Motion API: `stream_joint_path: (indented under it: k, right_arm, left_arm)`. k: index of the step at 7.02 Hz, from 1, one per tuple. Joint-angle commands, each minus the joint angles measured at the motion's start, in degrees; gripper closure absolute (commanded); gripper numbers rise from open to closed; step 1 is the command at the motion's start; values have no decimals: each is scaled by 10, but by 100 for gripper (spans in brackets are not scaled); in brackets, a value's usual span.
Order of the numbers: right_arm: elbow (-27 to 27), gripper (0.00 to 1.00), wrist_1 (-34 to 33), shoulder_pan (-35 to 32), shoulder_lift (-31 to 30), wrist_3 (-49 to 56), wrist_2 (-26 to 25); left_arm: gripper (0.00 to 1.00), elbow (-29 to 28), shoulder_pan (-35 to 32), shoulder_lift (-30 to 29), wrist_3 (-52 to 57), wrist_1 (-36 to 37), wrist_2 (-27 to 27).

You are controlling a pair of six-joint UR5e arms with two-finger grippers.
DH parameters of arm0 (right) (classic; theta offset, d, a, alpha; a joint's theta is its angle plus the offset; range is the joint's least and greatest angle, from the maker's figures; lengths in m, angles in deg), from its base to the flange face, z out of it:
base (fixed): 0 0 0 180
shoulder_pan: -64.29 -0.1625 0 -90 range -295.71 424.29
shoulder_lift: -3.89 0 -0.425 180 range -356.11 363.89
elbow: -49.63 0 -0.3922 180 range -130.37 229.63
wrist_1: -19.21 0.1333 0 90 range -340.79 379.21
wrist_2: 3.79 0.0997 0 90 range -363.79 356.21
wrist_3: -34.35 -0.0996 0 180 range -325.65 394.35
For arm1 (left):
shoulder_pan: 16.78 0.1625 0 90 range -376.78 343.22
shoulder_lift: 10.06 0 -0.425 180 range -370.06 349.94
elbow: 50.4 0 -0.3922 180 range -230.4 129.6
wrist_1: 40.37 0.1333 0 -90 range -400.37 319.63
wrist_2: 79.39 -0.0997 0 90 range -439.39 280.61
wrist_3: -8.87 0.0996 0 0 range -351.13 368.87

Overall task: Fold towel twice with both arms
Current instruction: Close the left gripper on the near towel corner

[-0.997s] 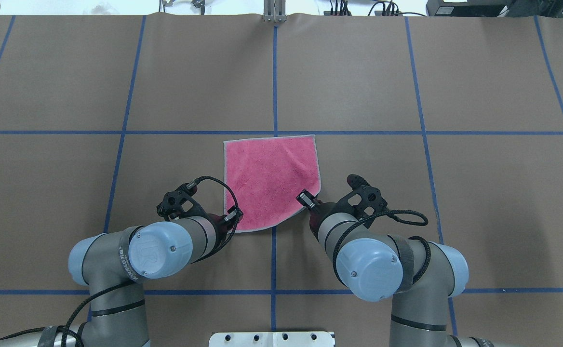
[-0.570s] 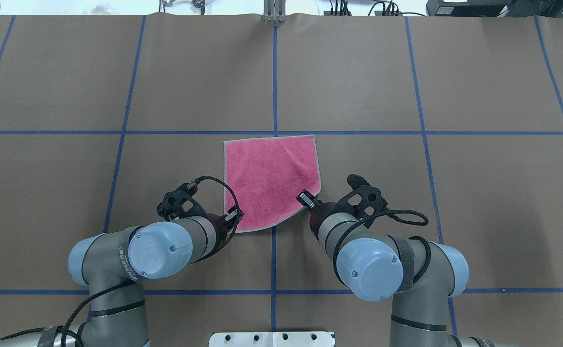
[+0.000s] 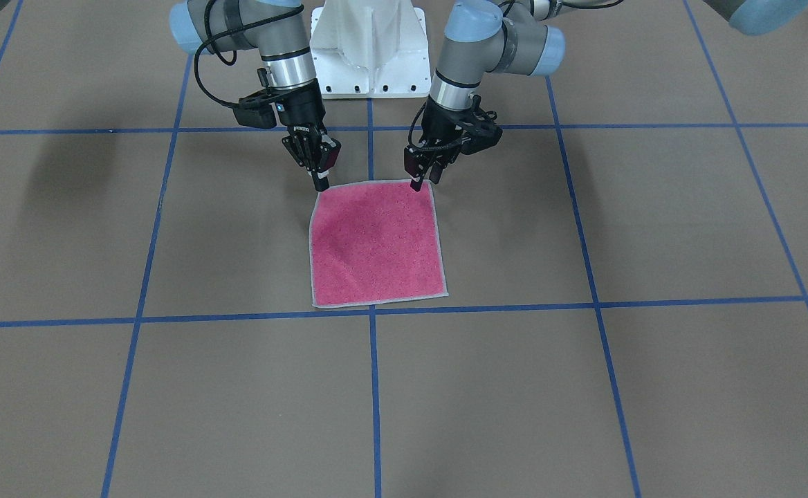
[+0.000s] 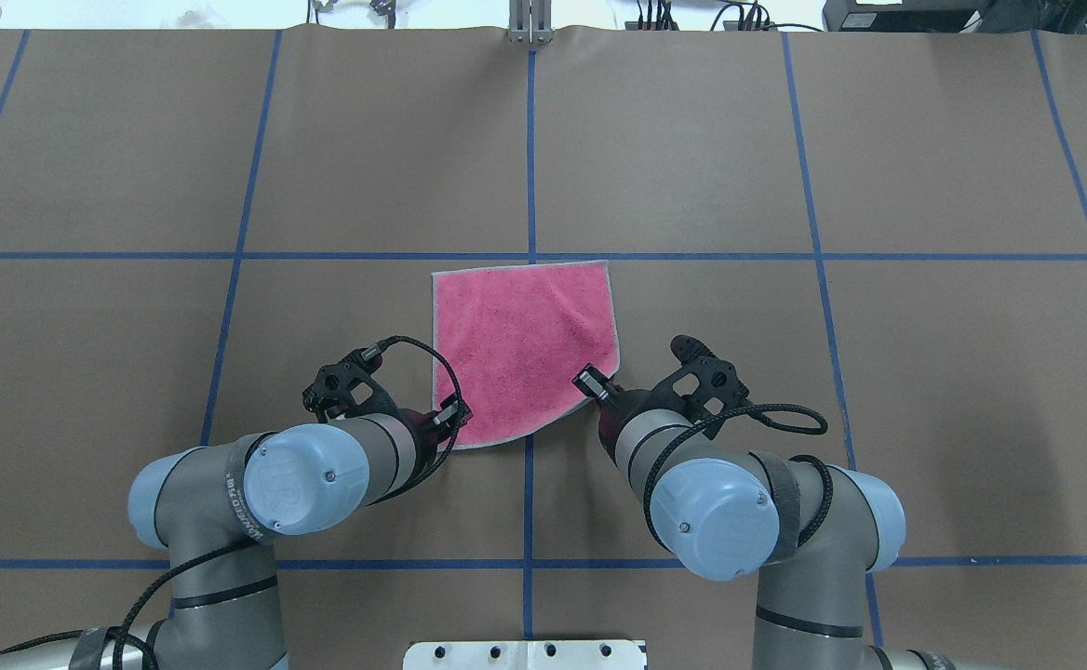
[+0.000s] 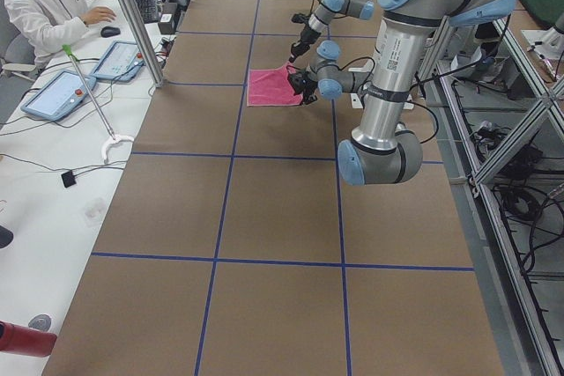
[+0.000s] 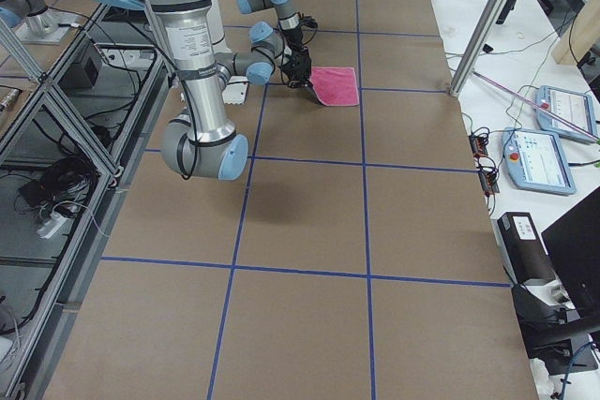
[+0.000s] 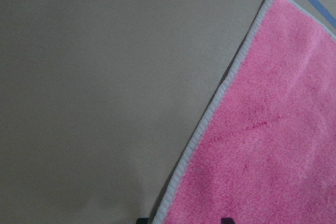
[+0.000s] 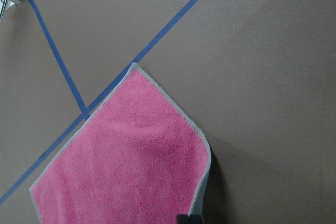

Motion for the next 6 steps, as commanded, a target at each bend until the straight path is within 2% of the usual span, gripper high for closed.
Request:
stream_joint_path:
  k: [1, 4, 6]
  right_arm:
    - [0, 100, 0, 0, 0, 0, 0]
    - [0, 100, 0, 0, 1, 0, 0]
    - [0, 100, 0, 0, 1, 0, 1]
  left_arm:
    - [44, -3, 1, 0, 1, 1, 1]
    - [45, -6, 5, -1, 1, 1, 0]
    - [62, -8, 5, 0, 0, 0, -1]
